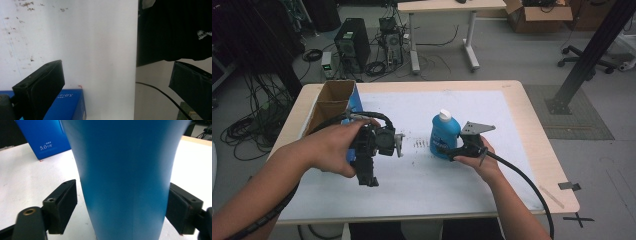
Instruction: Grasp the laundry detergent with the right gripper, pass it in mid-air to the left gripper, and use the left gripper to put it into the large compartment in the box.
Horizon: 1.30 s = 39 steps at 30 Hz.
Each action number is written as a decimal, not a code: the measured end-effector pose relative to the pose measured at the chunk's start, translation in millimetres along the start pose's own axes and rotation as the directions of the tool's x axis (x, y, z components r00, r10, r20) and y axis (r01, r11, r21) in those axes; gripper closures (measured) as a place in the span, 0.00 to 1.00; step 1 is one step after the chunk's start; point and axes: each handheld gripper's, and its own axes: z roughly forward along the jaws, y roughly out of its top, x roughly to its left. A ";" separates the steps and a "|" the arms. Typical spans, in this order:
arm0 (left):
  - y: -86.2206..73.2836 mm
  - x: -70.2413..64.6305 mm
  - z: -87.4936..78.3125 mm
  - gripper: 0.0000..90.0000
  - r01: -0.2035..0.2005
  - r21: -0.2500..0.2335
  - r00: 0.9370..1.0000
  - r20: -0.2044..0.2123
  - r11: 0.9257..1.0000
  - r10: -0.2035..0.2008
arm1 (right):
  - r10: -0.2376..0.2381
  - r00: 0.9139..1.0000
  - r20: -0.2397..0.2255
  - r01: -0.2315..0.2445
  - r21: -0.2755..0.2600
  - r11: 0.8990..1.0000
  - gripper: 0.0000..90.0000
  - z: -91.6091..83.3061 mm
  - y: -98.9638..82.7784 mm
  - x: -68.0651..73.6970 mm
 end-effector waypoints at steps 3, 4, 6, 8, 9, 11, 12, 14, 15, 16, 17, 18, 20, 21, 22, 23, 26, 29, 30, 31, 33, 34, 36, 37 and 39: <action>0.2 -0.1 0.4 0.00 0.000 -0.001 1.000 -0.001 1.000 0.000 | -0.003 1.000 0.001 0.003 0.000 1.000 0.25 0.1 0.0 0.0; 0.3 -0.1 0.5 0.00 0.000 -0.002 1.000 -0.001 1.000 0.000 | -0.004 1.000 0.001 0.004 0.001 1.000 0.25 0.1 0.0 -0.1; 0.4 -0.2 0.7 0.00 0.000 -0.003 1.000 0.001 1.000 0.000 | -0.009 1.000 0.005 0.009 0.004 1.000 0.26 0.3 -0.3 -0.3; 0.5 0.0 0.8 0.00 0.000 0.000 1.000 0.002 1.000 0.000 | -0.011 1.000 0.011 0.011 0.007 1.000 0.28 0.6 -0.8 -0.5; 0.5 0.0 1.0 0.00 0.000 0.001 1.000 0.002 1.000 0.000 | -0.011 1.000 0.011 0.011 0.008 1.000 0.29 0.8 -1.0 -0.6; 0.5 -0.1 1.1 0.00 0.001 0.003 1.000 0.002 1.000 -0.001 | -0.014 1.000 0.014 0.013 0.009 1.000 0.31 1.2 -1.5 -0.8; 0.5 -0.1 1.1 0.00 0.000 0.002 1.000 0.001 1.000 0.000 | -0.015 1.000 0.013 0.015 0.009 1.000 0.31 1.4 -1.6 -0.7; 0.5 -0.2 0.5 0.00 -0.001 0.002 1.000 0.001 1.000 0.001 | -0.015 1.000 0.010 0.015 0.007 1.000 0.32 2.1 -1.8 -0.5; 0.3 -0.2 0.5 0.00 0.000 -0.002 1.000 -0.001 1.000 0.000 | -0.018 1.000 0.011 0.018 0.008 1.000 0.33 2.4 -1.9 -0.4; 0.3 -0.2 0.2 0.00 0.001 -0.001 1.000 -0.002 1.000 -0.001 | -0.020 1.000 0.012 0.020 0.007 1.000 0.34 2.8 -2.1 -0.4; 0.4 -0.1 -0.2 0.00 0.000 0.002 1.000 -0.001 1.000 0.000 | -0.018 1.000 0.009 0.018 0.007 1.000 0.35 3.1 -2.3 -0.3; 0.3 -0.3 -0.1 0.00 0.001 -0.004 1.000 -0.001 1.000 -0.001 | -0.019 1.000 0.010 0.019 0.007 1.000 0.36 3.4 -2.5 -0.3; 0.5 -0.3 0.2 0.00 0.000 -0.002 1.000 0.001 1.000 0.000 | -0.020 1.000 0.009 0.020 0.002 1.000 0.42 3.7 -3.0 -0.2; 0.6 -0.4 0.5 0.00 -0.001 0.000 1.000 0.001 1.000 0.001 | -0.022 1.000 0.014 0.022 0.001 1.000 0.43 3.9 -3.2 -0.1; 0.6 -0.4 0.5 0.00 -0.001 0.000 1.000 0.001 1.000 0.001 | -0.024 1.000 0.016 0.024 -0.001 1.000 0.44 3.8 -3.2 -0.1; 0.5 -0.3 1.0 0.00 0.001 0.002 1.000 0.001 1.000 -0.001 | -0.027 1.000 0.017 0.027 -0.001 1.000 0.45 3.8 -3.2 -0.2; 0.3 -0.1 0.4 0.00 0.001 0.001 1.000 -0.004 1.000 -0.001 | -0.040 0.999 0.021 0.040 -0.001 0.999 0.46 3.8 -3.2 0.1; 0.8 0.2 -0.6 0.00 0.001 0.003 1.000 -0.007 1.000 -0.001 | -0.051 0.999 0.019 0.051 -0.002 0.999 0.47 3.5 -3.4 0.0; 1.2 0.2 -1.2 0.00 0.001 0.001 1.000 -0.009 1.000 -0.001 | -0.052 0.998 0.017 0.052 -0.002 0.999 0.47 3.4 -3.4 -0.1; 1.8 0.1 -2.1 0.00 -0.001 0.001 1.000 -0.009 1.000 0.001 | -0.056 0.998 0.017 0.056 -0.001 0.998 0.48 3.3 -3.3 -0.2; 2.4 -0.2 -2.7 0.00 -0.002 -0.001 1.000 -0.011 1.000 0.002 | -0.060 0.998 0.015 0.060 0.001 0.998 0.48 3.0 -2.9 -0.5; 2.7 -0.5 -3.1 0.00 -0.003 -0.001 1.000 -0.011 1.000 0.003 | -0.060 0.998 0.014 0.060 0.001 0.998 0.49 3.1 -2.9 -0.6; 2.7 -0.5 -3.3 0.00 -0.004 -0.002 1.000 -0.011 1.000 0.003 | -0.059 0.998 0.011 0.059 -0.002 0.998 0.49 3.0 -3.1 -1.2; 2.5 -0.5 -3.3 0.00 -0.002 -0.002 1.000 -0.012 1.000 0.002 | -0.065 0.998 0.010 0.065 -0.004 0.998 0.49 2.8 -3.3 -1.1; 1.8 0.4 -3.5 0.00 0.000 -0.001 1.000 -0.010 1.000 0.000 | -0.077 0.997 0.010 0.077 -0.004 0.997 0.50 2.7 -3.3 -0.3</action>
